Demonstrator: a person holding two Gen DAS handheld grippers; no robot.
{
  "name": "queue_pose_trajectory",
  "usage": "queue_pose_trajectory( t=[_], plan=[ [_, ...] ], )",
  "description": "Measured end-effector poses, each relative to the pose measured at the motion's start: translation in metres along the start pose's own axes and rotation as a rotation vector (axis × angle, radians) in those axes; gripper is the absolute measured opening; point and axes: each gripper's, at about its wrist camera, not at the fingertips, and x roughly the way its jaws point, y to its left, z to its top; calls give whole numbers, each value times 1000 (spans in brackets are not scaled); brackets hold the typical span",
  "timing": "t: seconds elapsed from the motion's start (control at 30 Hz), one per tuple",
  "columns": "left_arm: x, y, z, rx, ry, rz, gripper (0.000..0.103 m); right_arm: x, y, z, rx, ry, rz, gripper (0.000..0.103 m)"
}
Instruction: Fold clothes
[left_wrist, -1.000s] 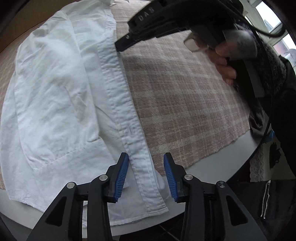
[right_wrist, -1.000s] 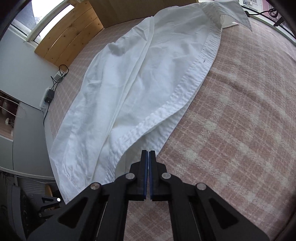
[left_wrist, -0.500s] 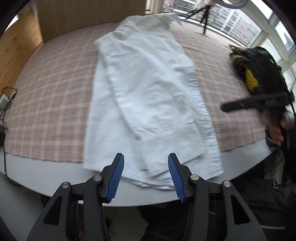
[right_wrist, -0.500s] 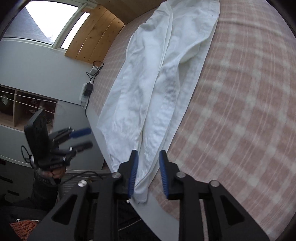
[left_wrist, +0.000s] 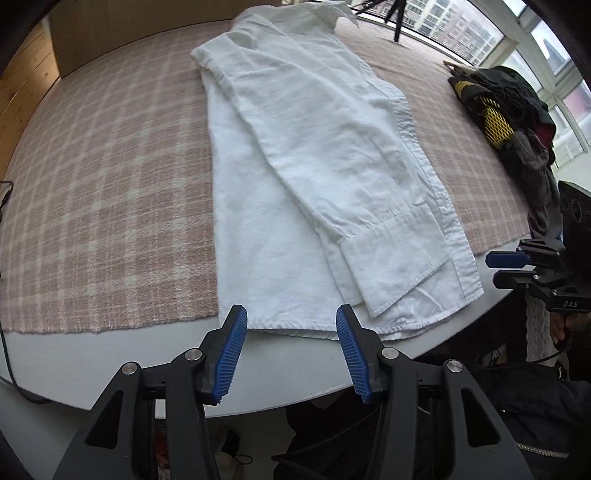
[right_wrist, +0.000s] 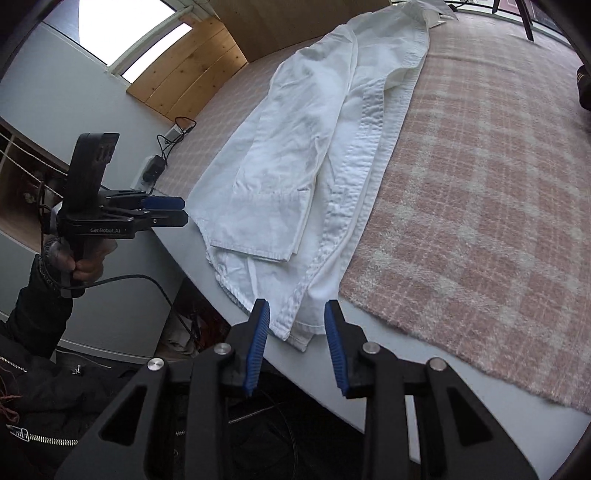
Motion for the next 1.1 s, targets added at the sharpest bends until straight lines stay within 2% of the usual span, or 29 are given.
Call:
queue_pose_trajectory(
  t=[0.1, 0.27, 0.33, 0.37, 0.43, 0.57, 0.6, 0.7, 0.77, 0.83, 0.87, 0.97, 1.1],
  plan=[
    [2, -7, 1, 57, 1, -34, 48, 13, 4, 2, 6, 6, -90, 31],
    [2, -16, 3, 127, -14, -60, 48, 25, 15, 6, -22, 36, -180, 28],
    [-3, -17, 0, 141, -25, -73, 48, 24, 26, 7, -66, 66, -185, 18],
    [-6, -16, -2, 145, -30, -77, 48, 23, 28, 9, -53, 74, -154, 7],
    [-11, -14, -6, 146, -39, -75, 48, 21, 32, 12, -20, 86, -85, 5],
    [-19, 7, -10, 128, -56, -68, 48, 3, -17, 5, 369, -48, 326, 4],
    [-19, 12, -10, 120, -60, -68, 48, 2, -28, -2, 418, -65, 296, 4],
    [-16, 28, -10, 86, -55, -72, 49, 6, -48, -21, 494, -29, 140, 4],
    [-14, 41, -9, 54, -42, -76, 49, 8, -42, -25, 477, 7, 95, 6],
    [-14, 52, -8, 28, -37, -93, 49, -2, -28, -21, 429, -14, 38, 8],
    [-14, 57, -6, 11, -38, -110, 52, -6, -22, -19, 408, -25, 29, 12],
    [-9, 66, 0, -34, -24, -168, 57, -12, -9, -10, 366, -52, -10, 44],
    [10, 54, 8, -12, 18, -152, 56, 3, -7, -8, 353, -32, -81, 44]
  ],
)
